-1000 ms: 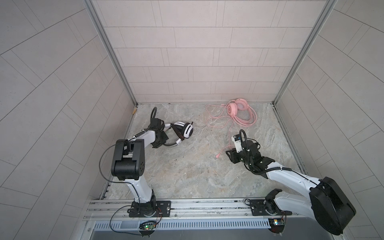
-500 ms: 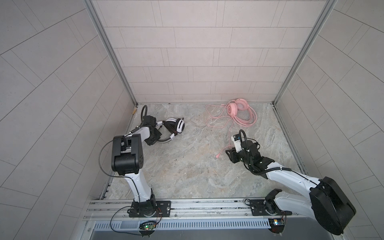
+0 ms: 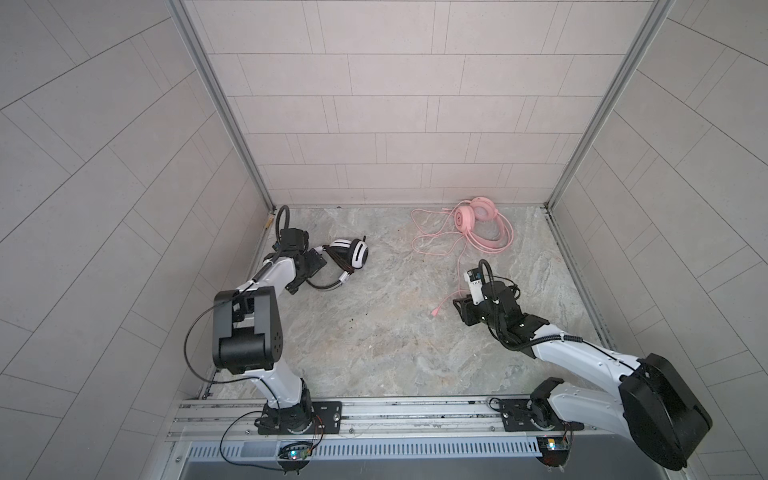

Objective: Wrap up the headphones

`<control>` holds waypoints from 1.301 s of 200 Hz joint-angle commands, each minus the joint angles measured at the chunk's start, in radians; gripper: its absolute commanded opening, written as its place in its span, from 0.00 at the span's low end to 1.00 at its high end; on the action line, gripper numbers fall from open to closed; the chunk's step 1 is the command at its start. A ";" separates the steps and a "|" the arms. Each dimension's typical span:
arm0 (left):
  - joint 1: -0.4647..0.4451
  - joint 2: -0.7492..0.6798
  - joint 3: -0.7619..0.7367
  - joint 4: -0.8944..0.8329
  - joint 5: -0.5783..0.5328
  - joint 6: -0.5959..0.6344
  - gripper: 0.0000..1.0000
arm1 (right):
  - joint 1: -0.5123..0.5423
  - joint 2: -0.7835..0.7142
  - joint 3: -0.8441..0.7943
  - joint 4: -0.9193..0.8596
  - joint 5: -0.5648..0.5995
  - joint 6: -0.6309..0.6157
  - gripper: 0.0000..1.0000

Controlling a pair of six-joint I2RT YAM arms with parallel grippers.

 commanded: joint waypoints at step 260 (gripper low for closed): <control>-0.002 -0.753 -0.284 -0.244 0.293 0.312 1.00 | -0.549 0.663 0.812 -0.277 -0.194 0.402 0.46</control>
